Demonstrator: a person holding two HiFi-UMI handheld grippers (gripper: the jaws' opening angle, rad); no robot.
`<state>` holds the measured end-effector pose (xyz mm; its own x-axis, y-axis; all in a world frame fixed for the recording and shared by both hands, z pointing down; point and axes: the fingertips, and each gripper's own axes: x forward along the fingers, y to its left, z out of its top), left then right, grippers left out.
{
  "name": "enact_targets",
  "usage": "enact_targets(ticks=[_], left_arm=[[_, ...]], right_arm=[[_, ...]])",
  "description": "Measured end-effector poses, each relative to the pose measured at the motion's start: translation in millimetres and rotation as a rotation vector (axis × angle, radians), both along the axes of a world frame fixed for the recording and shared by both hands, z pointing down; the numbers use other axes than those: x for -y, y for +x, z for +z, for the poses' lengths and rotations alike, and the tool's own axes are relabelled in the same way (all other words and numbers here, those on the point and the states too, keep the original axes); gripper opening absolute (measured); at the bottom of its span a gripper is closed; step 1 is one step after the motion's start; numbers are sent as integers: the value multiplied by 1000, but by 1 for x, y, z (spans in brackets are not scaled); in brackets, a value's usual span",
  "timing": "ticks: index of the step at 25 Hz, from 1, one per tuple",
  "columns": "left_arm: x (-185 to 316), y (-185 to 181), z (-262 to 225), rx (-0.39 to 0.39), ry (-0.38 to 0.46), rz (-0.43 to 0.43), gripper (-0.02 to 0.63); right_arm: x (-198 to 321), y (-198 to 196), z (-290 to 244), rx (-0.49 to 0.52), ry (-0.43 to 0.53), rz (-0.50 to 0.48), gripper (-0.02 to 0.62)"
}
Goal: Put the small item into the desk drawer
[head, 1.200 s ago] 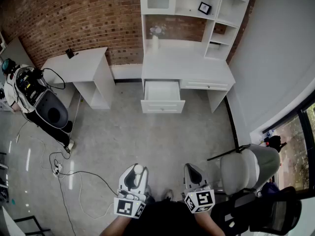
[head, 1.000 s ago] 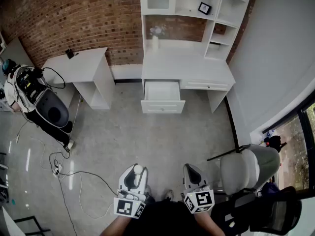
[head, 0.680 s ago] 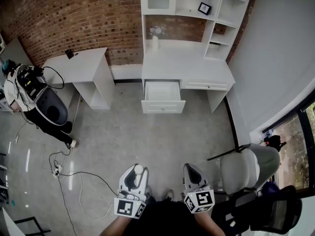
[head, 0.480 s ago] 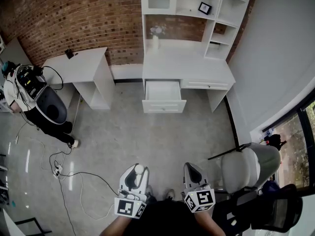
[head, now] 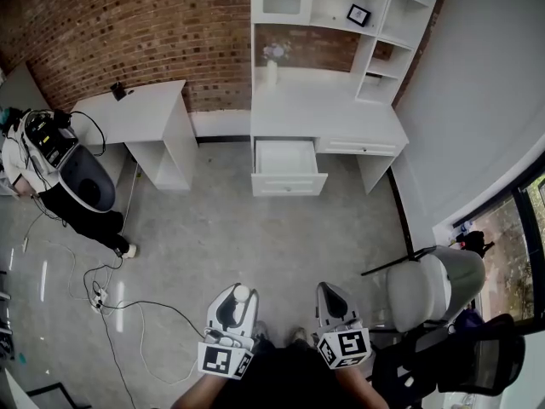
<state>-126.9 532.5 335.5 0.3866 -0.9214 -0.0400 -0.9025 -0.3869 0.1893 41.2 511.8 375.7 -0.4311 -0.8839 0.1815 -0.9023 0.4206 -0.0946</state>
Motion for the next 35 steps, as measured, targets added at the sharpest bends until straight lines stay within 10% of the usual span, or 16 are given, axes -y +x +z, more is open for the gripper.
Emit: enact_targets(ticks=[14,35], left_arm=[[38,-37,31,-26,-41,18,152],[310,26,24,-28,-71,-9,152]], right_arm=[[36,-38,23,3,-18,28,14],[315,18,38,18,-22,-46,14]])
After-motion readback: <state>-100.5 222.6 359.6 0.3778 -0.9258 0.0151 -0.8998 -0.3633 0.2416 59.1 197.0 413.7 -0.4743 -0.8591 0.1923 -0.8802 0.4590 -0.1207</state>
